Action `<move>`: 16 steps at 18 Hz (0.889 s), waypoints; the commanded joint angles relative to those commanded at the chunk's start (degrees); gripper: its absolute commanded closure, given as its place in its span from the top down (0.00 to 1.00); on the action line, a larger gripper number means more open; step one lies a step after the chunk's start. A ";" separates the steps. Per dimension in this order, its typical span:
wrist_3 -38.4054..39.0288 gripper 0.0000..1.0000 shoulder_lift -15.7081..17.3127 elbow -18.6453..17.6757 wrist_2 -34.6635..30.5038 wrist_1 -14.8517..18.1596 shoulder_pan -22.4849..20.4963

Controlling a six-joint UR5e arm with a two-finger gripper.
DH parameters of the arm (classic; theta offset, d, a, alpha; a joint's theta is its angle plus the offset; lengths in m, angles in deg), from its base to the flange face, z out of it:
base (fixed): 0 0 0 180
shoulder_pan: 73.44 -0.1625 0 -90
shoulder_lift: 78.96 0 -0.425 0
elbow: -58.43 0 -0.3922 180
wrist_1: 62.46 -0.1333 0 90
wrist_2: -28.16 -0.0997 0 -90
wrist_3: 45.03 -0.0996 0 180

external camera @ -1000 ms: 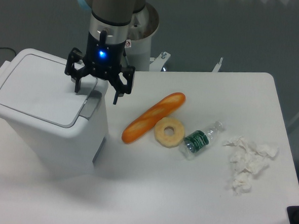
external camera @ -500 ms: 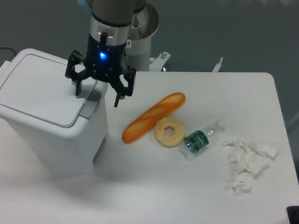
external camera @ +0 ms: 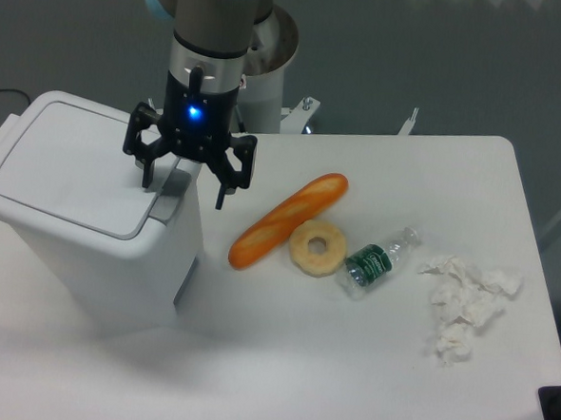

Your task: Close the trash can

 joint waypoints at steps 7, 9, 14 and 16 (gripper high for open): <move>0.00 1.00 -0.26 0.18 0.00 -0.09 0.00; 0.00 1.00 -0.35 0.18 -0.17 -0.09 0.00; 0.00 1.00 -0.88 0.44 -0.18 -0.09 0.00; 0.00 1.00 -1.06 0.53 -0.44 -0.09 0.00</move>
